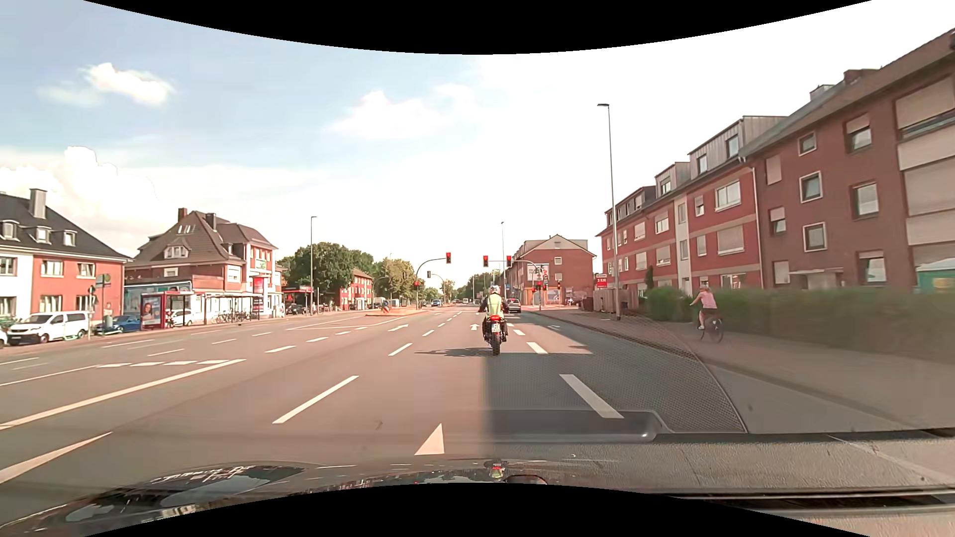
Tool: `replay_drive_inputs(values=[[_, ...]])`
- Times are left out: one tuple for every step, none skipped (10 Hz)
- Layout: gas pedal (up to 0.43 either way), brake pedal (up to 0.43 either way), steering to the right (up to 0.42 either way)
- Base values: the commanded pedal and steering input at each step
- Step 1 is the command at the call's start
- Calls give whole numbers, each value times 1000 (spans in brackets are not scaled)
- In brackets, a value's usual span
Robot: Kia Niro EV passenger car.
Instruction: Follow the waypoints while adhering to traffic rules and regulations
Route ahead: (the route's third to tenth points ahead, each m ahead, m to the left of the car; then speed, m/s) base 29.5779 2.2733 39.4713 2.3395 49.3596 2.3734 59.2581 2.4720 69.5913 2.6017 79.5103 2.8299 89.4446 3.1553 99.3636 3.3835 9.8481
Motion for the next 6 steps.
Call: replay_drive_inputs(values=[[0, 195, -14], [0, 195, -14], [0, 195, -16], [0, 195, -16], [0, 189, -16], [0, 183, -16]])
